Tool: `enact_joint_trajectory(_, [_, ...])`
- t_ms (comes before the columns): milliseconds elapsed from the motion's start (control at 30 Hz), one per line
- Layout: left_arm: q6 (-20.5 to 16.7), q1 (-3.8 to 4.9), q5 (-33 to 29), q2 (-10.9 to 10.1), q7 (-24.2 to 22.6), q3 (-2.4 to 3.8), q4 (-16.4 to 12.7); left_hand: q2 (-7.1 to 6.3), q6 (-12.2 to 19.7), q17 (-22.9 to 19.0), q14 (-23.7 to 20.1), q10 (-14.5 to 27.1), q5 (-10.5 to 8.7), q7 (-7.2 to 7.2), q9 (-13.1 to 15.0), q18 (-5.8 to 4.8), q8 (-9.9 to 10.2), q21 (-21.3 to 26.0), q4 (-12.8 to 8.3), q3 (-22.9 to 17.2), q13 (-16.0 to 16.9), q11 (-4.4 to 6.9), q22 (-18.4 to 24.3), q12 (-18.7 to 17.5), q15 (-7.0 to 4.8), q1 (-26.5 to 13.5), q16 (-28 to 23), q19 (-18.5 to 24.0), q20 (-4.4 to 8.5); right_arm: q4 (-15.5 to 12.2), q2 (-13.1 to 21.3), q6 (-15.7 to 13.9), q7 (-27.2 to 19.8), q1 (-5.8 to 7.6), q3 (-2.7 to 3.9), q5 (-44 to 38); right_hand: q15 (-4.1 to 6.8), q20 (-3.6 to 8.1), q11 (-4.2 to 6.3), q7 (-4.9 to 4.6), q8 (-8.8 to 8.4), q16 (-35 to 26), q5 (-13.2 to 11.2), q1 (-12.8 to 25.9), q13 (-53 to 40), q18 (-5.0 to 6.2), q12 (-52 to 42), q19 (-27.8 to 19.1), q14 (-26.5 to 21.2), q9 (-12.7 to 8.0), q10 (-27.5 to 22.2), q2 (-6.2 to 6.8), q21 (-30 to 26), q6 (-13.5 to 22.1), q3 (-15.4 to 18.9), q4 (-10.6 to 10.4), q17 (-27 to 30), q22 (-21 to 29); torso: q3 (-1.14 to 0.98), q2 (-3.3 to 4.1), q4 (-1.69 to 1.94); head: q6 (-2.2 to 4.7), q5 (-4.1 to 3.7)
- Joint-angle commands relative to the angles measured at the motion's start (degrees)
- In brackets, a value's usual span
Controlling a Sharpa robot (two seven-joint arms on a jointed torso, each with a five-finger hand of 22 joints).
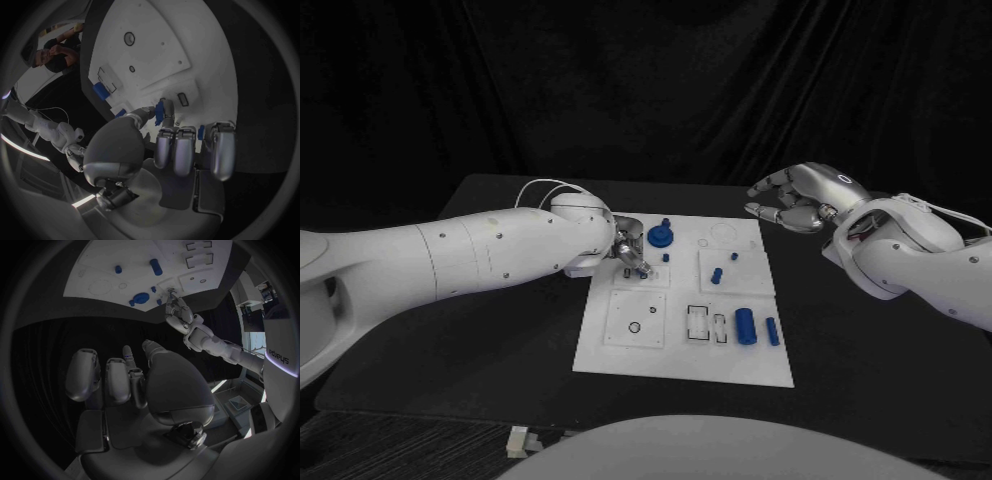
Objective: Assemble the parts on the task board
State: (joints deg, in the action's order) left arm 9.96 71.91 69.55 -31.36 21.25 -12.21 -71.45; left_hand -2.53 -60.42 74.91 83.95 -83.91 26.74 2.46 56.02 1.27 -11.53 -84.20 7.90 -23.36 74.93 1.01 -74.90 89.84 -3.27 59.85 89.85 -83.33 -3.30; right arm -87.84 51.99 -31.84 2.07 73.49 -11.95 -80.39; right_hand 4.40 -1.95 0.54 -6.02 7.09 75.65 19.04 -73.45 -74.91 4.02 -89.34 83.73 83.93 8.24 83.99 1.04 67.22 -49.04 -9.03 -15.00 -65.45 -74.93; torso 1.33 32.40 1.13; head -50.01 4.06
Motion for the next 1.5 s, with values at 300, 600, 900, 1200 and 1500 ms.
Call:
enact_joint_trajectory(300, [-1.72,-0.09,-0.05,0.35,4.08,0.04,0.02,-0.18,-1.32,15.09,6.05,-6.09,-0.67,-0.2,0.78,0.49,-0.05,-0.46,1.07,0.32,15.07,0.21,-12.39,0.16,-0.2,-2.36,0.15,-1.13,0.16,0.18,-0.09,1.1,1.35,-0.23,0.04,-0.1,-0.41,-0.23,-0.56,0.01,0.27,-0.36,1.2,-1.0,-12.84,0.76,0.46,-0.25,1.99,-0.19,4.76,0.14,-0.44,-0.45,-0.7,0.18,0.27,-7.73,0.01,0.03,-0.01,0.01,0.16])
enact_joint_trajectory(600, [-1.93,-0.21,-0.05,0.56,5.03,0.03,-0.01,-0.18,-1.33,15.09,6.05,-6.09,-0.81,-0.22,0.82,0.53,-0.03,-0.32,1.14,0.38,15.07,0.23,-12.33,0.16,-0.22,-2.51,0.15,-1.01,0.18,0.18,-0.14,1.23,1.43,-0.29,0.04,-0.1,-0.42,-0.23,-0.57,-0.02,0.24,-0.39,1.75,-1.24,-12.8,0.77,0.48,-0.27,1.99,-0.28,4.73,0.13,-0.54,-0.5,-0.93,0.34,0.31,-7.73,0.01,0.03,-0.03,0.01,0.12])
enact_joint_trajectory(900, [-2.48,-0.54,-0.05,0.76,4.78,0.03,0.1,-0.14,-1.2,15.09,6.05,-6.09,-1.44,-0.25,0.89,0.59,0.11,-0.14,1.14,0.47,15.07,0.27,-12.26,0.16,-0.28,-2.66,0.15,-0.87,0.23,0.2,-0.17,1.32,1.58,-0.37,0.04,-0.1,-0.43,-0.24,-0.6,-0.05,0.2,-0.47,2.47,-1.54,-12.71,0.78,0.53,-0.28,1.97,-0.39,4.68,0.17,-0.66,-0.52,-1.22,0.55,0.45,-7.72,0.0,0.02,0.0,0.01,0.08])
enact_joint_trajectory(1200, [-3.69,-1.02,-0.05,1.03,4.09,0.03,0.33,-0.12,-1.06,15.09,6.05,-6.09,-1.88,-0.24,0.92,0.62,0.25,-0.04,1.05,0.49,15.07,0.28,-12.23,0.16,-0.31,-2.63,0.15,-0.81,0.26,0.21,-0.19,1.29,1.65,-0.46,0.04,-0.1,-0.44,-0.24,-0.61,-0.07,0.18,-0.48,2.72,-1.62,-12.68,0.78,0.54,-0.28,1.96,-0.43,4.67,0.19,-0.69,-0.53,-1.32,0.61,0.46,-7.72,0.01,0.03,0.0,0.01,0.08])
enact_joint_trajectory(1500, [-4.06,-1.41,-0.05,1.18,3.65,0.03,0.43,-0.12,-0.88,15.09,6.05,-6.09,-2.14,-0.24,0.94,0.74,0.39,0.36,0.84,0.45,15.07,0.29,-12.04,0.16,-0.31,-2.47,0.15,-0.43,0.29,0.11,-0.09,1.23,1.75,-0.48,0.04,-0.08,-0.44,-0.25,-0.61,-0.08,0.17,-0.51,2.81,-1.63,-12.63,0.8,0.57,-0.3,1.96,-0.44,4.64,0.2,-0.78,-0.53,-1.35,0.63,0.51,-7.7,0.0,0.01,0.0,0.01,0.01])
